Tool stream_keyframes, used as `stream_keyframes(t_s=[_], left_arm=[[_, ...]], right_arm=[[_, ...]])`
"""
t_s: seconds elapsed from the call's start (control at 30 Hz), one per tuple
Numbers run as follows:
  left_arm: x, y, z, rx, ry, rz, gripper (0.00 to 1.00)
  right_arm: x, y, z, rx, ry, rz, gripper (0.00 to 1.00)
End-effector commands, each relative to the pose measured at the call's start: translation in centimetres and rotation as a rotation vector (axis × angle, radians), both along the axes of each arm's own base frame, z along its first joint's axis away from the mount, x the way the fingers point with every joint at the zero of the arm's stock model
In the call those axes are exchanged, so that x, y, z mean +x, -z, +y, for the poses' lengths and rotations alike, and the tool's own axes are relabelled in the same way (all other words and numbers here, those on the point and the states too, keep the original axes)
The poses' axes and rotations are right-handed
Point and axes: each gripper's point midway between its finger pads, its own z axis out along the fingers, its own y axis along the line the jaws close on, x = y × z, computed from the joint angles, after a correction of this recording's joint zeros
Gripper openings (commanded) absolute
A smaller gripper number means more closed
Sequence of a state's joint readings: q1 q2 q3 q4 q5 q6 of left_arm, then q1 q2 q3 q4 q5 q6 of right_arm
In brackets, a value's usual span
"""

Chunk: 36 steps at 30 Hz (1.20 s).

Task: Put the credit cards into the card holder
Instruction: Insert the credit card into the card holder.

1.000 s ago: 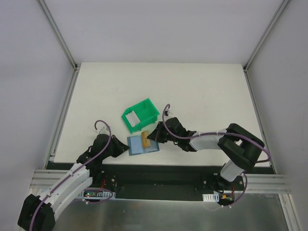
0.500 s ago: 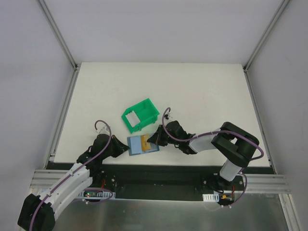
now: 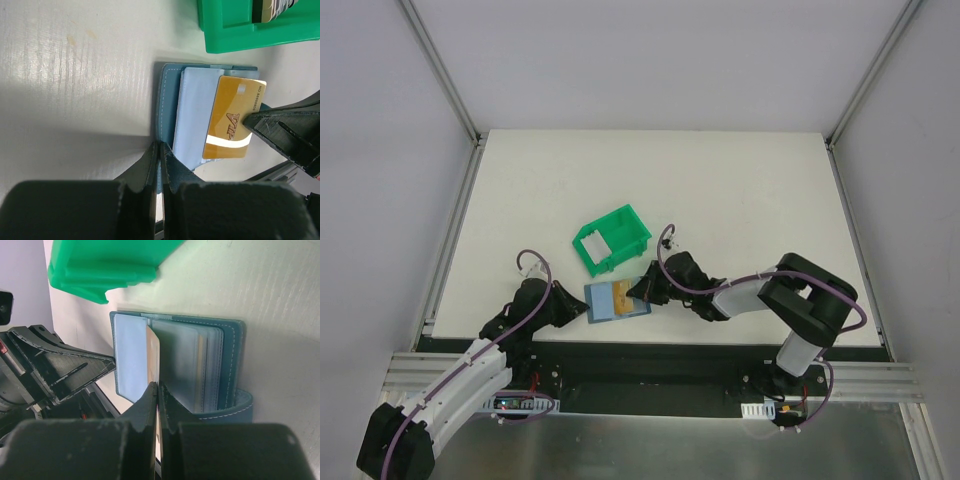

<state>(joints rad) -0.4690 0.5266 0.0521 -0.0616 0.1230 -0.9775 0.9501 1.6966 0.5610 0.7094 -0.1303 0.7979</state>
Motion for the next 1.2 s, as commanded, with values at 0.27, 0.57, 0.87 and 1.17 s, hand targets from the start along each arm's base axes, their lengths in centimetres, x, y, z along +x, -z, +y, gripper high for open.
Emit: stream_keyframes(t_s=[0.27,0.57,0.87,1.17], left_arm=[[-1.6,3.2,1.0,0.045,0.016,0.053,0.00],[-1.8,3.2,0.8,0.041,0.027,0.054,0.00],[-2.2,3.3,0.5,0.023,0.044,0.067,0.00],[-2.4,3.3,0.0,-0.015,0.049,0.075,0.00]], right_arm=[[-0.1,1.0,0.1,-0.076,-0.007,-0.002,0.00],[0.1,-0.3,0.7,-0.055,-0.018,-0.040,0.00],[1.2,-2.0,-1.3,-0.086,0.041,-0.118,0.00],[0.8,-1.8,-0.6,-0.055,0.016,-0.103,0.00]])
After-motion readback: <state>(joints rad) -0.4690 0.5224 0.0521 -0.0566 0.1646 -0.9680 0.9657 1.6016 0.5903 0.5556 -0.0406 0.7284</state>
